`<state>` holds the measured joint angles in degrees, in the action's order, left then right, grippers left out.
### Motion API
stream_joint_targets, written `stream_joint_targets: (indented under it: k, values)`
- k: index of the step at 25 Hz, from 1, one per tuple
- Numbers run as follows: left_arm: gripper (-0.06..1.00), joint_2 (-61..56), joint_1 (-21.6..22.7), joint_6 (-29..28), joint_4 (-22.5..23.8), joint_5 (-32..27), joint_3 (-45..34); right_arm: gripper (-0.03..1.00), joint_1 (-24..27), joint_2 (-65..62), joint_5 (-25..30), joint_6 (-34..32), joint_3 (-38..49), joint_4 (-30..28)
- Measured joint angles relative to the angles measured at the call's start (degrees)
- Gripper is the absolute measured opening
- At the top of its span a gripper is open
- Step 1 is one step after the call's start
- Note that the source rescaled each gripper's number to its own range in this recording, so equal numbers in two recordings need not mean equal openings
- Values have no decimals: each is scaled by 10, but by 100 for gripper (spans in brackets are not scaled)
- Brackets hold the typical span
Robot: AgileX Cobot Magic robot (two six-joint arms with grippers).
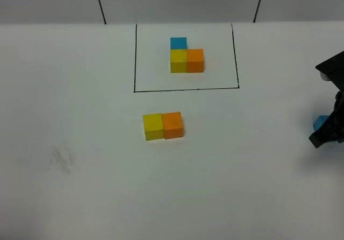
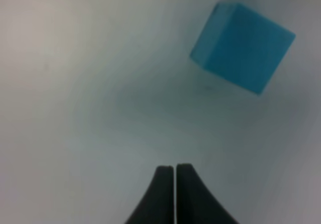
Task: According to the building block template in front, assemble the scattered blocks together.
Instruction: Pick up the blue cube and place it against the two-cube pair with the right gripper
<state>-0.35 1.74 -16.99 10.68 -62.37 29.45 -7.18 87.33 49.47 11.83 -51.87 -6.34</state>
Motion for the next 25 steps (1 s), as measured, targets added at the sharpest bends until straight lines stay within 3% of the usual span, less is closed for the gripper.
stream_joint_targets:
  k: [5,8,11,17,19,25]
  values:
    - [1,0,0,0,0,0,0,3,0,0,-53,-127,10,-15]
    - [1,0,0,0,0,0,0,10,0,0,-84,-191,10,-26]
    - [1,0,0,0,0,0,0,26,0,0,-100,-233,10,-28]
    - [1,0,0,0,0,0,0,77,0,0,-111,-268,10,-32]
    - [1,0,0,0,0,0,0,87,0,3,-118,-282,10,-38]
    - [1,0,0,0,0,0,0,92,0,64,-138,-309,10,-69]
